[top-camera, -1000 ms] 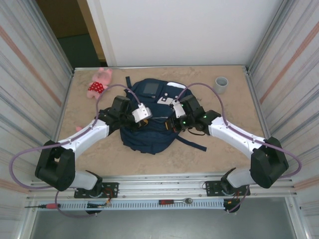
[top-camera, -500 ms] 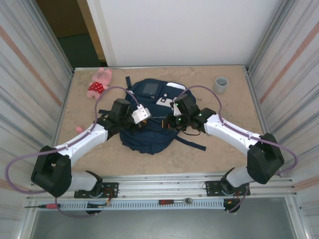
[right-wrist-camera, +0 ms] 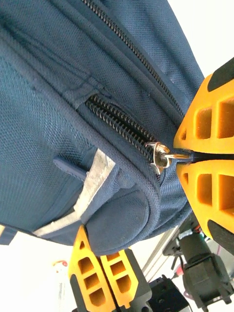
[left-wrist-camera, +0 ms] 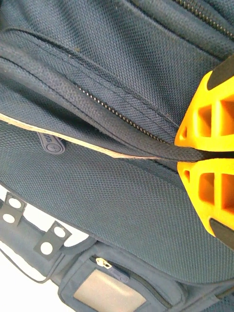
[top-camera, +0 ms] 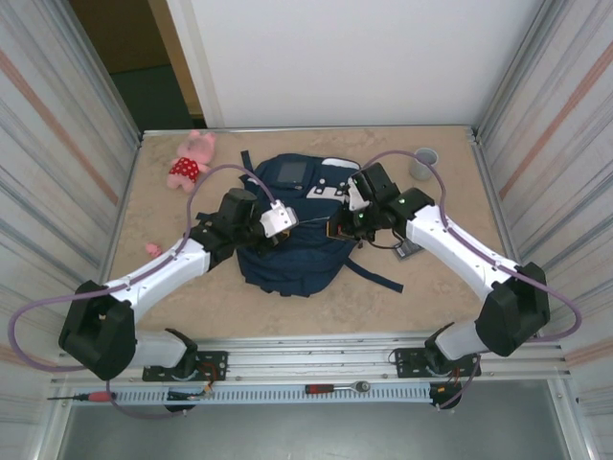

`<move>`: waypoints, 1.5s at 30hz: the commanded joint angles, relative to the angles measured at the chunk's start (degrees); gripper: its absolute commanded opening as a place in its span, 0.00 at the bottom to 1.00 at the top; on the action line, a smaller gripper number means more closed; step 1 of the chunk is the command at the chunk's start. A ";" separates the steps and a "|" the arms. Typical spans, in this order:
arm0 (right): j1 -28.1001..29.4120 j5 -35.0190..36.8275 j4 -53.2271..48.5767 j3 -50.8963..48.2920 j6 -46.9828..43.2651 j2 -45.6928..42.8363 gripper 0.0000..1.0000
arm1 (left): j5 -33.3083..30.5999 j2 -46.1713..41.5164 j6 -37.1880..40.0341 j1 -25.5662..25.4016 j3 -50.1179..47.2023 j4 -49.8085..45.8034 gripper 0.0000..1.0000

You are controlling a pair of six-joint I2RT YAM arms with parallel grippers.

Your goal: Pack books, pencil case, and school supplies into a backpack

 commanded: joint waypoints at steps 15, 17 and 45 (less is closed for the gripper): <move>7.11 -12.26 6.30 5.19 4.35 7.98 0.07 | -6.88 0.45 -3.63 -2.64 3.10 2.04 0.00; 5.53 -11.80 8.35 2.34 5.68 6.22 0.24 | -4.49 -0.51 -4.18 -1.80 1.66 3.50 0.00; -4.43 -7.56 37.86 -16.57 24.48 -3.78 0.41 | 10.78 -4.05 2.59 0.17 -4.22 7.50 0.00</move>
